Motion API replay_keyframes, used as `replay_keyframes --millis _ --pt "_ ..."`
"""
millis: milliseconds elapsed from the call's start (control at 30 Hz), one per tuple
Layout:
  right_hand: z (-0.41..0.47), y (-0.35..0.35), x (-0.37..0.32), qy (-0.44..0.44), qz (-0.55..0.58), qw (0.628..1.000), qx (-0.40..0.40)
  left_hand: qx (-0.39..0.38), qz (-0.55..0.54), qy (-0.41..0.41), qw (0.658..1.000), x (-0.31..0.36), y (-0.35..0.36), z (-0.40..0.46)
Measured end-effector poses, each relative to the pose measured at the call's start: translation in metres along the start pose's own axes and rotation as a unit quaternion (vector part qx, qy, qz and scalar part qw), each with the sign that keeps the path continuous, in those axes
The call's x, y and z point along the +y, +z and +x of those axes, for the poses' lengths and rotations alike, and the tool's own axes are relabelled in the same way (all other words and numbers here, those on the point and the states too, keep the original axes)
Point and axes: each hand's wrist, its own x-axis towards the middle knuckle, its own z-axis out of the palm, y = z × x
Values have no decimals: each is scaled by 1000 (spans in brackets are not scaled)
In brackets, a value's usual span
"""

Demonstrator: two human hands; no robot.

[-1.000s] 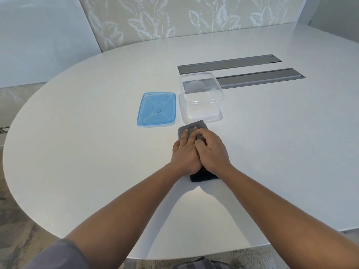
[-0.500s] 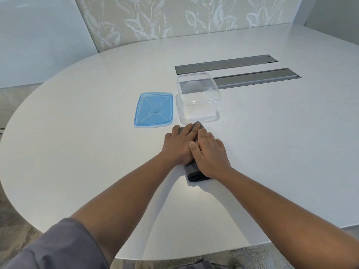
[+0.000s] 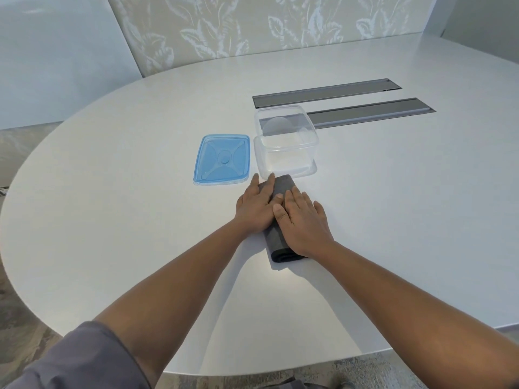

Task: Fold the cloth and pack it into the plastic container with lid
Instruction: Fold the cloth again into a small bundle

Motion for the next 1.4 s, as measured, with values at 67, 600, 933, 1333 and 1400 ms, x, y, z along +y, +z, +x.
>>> replay_keyframes --millis 67,600,933,1333,1400 --pt "2 1 2 2 -2 1000 -1 4 -99 -31 995 2 -3 -3" --pt "-1 5 6 -27 17 998 54 20 -576 -215 789 18 -12 -12" --pt "0 1 5 -6 210 970 126 -27 -654 -153 740 28 -25 -22" --pt "38 -59 -8 69 597 799 36 -18 -642 -44 765 30 -75 1" --pt "48 -70 -10 52 601 797 31 -16 -633 -19 774 33 -85 8"
